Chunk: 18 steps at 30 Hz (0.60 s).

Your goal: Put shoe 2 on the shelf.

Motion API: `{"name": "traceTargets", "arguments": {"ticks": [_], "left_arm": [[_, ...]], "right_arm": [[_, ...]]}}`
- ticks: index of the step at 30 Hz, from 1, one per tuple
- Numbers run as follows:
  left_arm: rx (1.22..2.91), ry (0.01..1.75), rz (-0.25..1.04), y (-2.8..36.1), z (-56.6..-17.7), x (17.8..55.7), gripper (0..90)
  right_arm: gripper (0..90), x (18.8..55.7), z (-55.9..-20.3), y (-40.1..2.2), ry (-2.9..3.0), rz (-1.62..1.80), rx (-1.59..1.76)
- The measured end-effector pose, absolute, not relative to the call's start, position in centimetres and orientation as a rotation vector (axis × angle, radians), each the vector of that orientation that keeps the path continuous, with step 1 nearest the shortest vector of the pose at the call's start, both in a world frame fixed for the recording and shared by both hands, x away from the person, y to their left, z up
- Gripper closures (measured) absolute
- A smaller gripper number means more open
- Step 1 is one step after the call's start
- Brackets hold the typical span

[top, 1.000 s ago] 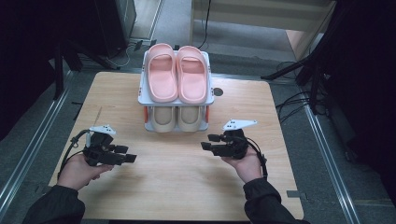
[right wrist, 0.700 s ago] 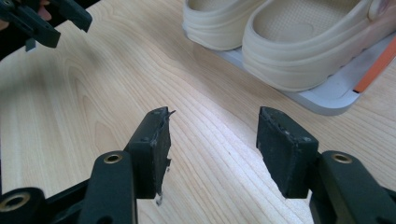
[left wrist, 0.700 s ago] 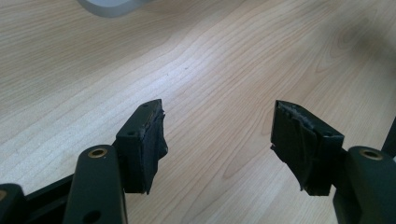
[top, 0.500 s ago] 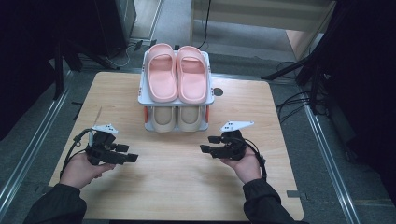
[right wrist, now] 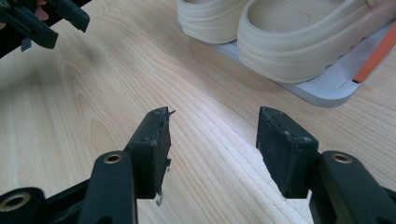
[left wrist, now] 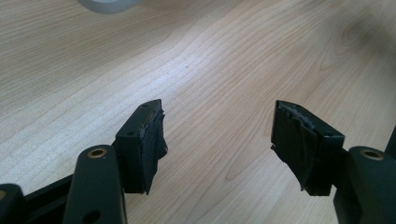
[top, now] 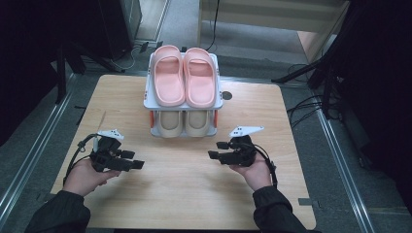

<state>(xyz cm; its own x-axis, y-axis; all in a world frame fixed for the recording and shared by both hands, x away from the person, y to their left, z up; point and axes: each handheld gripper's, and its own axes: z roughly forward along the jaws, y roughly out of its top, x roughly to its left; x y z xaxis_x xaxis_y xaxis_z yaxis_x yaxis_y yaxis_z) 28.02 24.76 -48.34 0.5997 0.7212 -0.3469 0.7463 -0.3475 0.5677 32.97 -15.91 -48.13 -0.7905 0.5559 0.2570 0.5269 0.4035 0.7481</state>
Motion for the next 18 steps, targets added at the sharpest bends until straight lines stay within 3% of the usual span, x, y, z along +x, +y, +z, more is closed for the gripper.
{"name": "traceTargets", "arguments": {"ticks": [14,18], "left_arm": [[2.133,1.126,-0.064,24.3,-48.6,28.1,30.7],[2.147,1.104,-0.054,23.3,-48.9,28.2,28.3]], "right_arm": [[43.7,33.0,-48.3,-15.8,2.616,1.364,1.000],[35.4,33.2,-49.2,-15.3,2.692,1.343,1.023]]}}
